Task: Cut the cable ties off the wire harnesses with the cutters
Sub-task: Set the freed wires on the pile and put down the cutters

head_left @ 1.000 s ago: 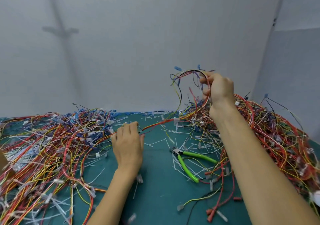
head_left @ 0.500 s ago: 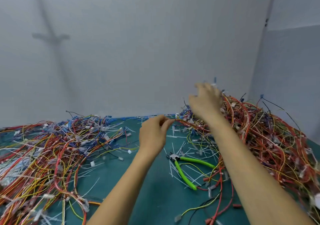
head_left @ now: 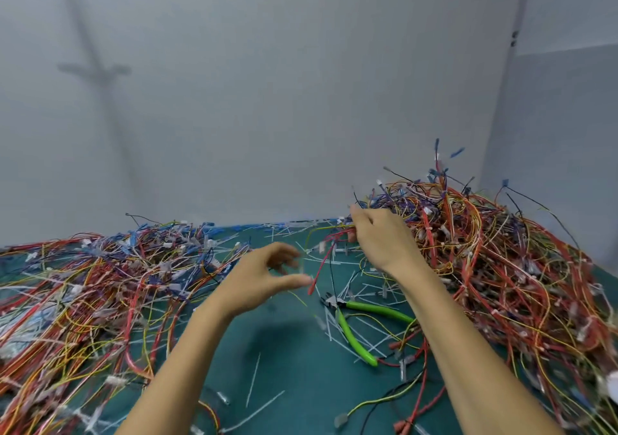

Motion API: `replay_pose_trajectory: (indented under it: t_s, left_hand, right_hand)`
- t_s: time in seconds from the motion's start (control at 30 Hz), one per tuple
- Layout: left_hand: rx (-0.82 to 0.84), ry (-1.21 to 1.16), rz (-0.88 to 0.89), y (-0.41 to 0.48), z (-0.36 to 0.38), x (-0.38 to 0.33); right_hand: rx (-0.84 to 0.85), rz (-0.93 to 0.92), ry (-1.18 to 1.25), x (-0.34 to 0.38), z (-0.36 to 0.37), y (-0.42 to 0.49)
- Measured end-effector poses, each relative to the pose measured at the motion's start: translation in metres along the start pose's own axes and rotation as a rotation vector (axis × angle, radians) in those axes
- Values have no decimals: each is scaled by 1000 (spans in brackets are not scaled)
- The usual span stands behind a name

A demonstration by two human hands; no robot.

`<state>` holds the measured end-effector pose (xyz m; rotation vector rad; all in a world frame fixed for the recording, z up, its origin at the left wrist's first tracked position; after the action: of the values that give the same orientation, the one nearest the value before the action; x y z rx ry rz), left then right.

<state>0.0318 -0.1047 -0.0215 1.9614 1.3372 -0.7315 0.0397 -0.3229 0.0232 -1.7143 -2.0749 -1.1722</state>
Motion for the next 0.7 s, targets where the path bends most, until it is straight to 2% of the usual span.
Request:
replay_pose_trajectory:
  t_s: [0.1, 0.3, 0.47, 0.6, 0.7]
  left_hand:
    - [-65, 87, -1, -10, -12, 19]
    - [-328, -109, 25, -18, -23, 26]
    - [-361, -110, 58, -21, -21, 24]
    - [-486, -142, -80, -23, -22, 30]
    - [-568, -133, -197, -25, -24, 34]
  right_hand:
    - [89, 69, 24, -6, 1, 1]
    - [254, 86, -9, -7, 15, -5]
    - [383, 52, -135, -4, 28, -11]
    - [245, 117, -130, -9, 14, -11]
    - [147, 160, -327, -11, -2, -12]
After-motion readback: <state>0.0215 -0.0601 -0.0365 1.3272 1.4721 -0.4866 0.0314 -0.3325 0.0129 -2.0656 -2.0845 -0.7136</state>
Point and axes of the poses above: each hand's wrist, its own y-axis towards the middle knuckle, its own z-axis out of the palm, x = y × z, the point moved 2 cm from there along y, towards the middle knuckle, and after that the axes turned 1 degree about x, right-handed, at the moved point
